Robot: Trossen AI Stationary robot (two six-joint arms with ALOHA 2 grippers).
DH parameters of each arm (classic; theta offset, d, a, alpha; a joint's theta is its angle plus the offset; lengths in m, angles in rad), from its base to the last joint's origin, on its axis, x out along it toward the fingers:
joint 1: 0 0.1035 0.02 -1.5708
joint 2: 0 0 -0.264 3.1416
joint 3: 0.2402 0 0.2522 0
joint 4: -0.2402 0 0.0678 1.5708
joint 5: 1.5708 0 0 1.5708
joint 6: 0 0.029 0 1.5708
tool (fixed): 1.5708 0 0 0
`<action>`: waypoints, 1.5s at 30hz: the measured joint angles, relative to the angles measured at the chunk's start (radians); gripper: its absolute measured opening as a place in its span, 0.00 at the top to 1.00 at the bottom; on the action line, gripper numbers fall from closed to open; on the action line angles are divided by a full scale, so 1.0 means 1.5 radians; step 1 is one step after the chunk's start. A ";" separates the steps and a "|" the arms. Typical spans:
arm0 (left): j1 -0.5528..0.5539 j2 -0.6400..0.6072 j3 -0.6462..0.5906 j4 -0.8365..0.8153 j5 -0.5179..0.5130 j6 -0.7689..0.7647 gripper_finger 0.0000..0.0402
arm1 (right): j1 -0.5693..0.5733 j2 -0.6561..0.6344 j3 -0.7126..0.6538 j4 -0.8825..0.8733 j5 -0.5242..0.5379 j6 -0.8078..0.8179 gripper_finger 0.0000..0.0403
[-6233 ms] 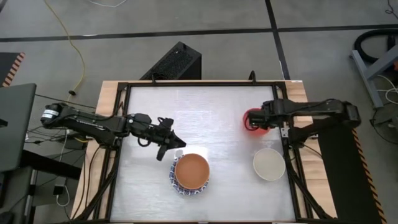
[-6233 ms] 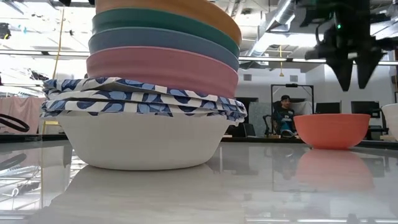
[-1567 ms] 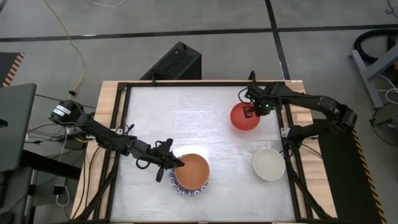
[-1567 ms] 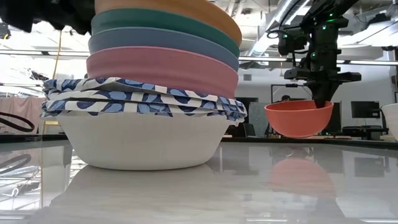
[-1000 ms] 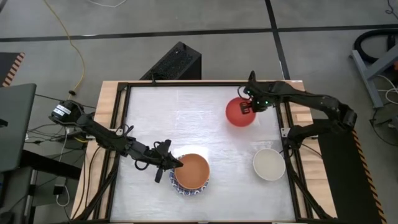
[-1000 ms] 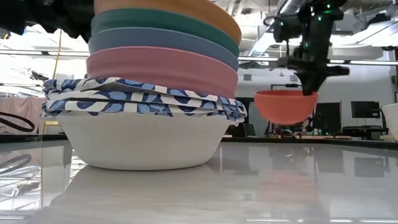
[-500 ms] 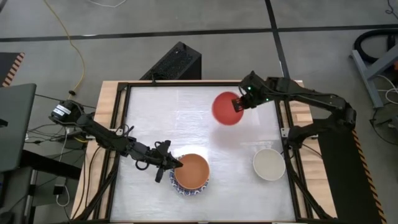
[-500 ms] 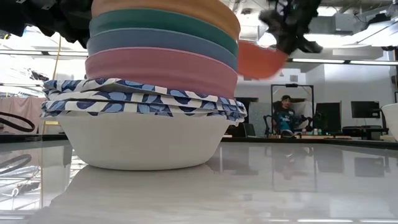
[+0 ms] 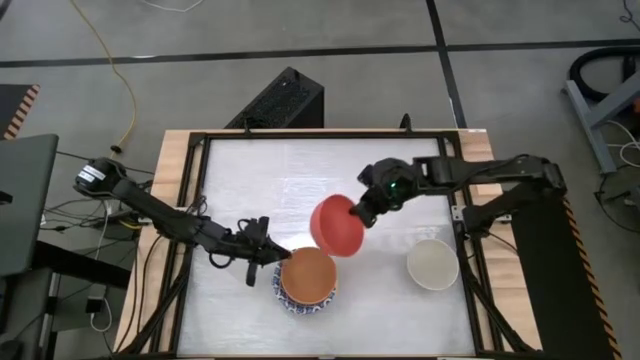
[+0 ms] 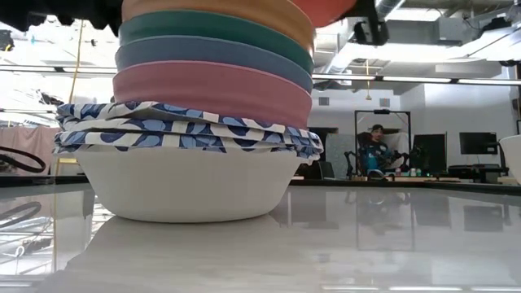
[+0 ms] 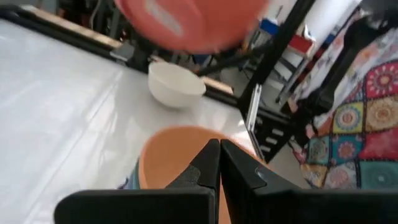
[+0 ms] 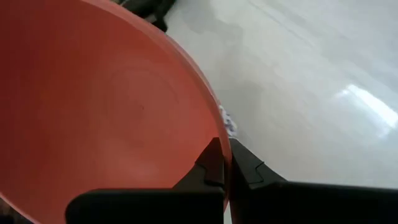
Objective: Nest bowls inside each other
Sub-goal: Stack the orange bowl into the yellow bowl
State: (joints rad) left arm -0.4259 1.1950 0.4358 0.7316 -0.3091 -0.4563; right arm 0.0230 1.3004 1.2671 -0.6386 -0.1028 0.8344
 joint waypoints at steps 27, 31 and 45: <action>0.000 -0.408 0.001 -0.429 -0.169 0.014 1.00 | 0.036 0.349 0.412 -0.247 -0.091 -0.156 0.97; 0.000 -0.438 0.001 -0.508 -0.183 -0.015 1.00 | 0.036 0.398 0.475 -0.311 -0.094 -0.204 0.97; 0.000 -0.457 0.001 -0.626 -0.196 -0.060 1.00 | 0.042 0.456 0.517 -0.353 -0.099 -0.248 0.97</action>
State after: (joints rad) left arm -0.4259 0.5098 0.4366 -0.2072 -0.6026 -0.5468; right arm 0.0856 1.9850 2.0430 -1.1678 -0.2520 0.4618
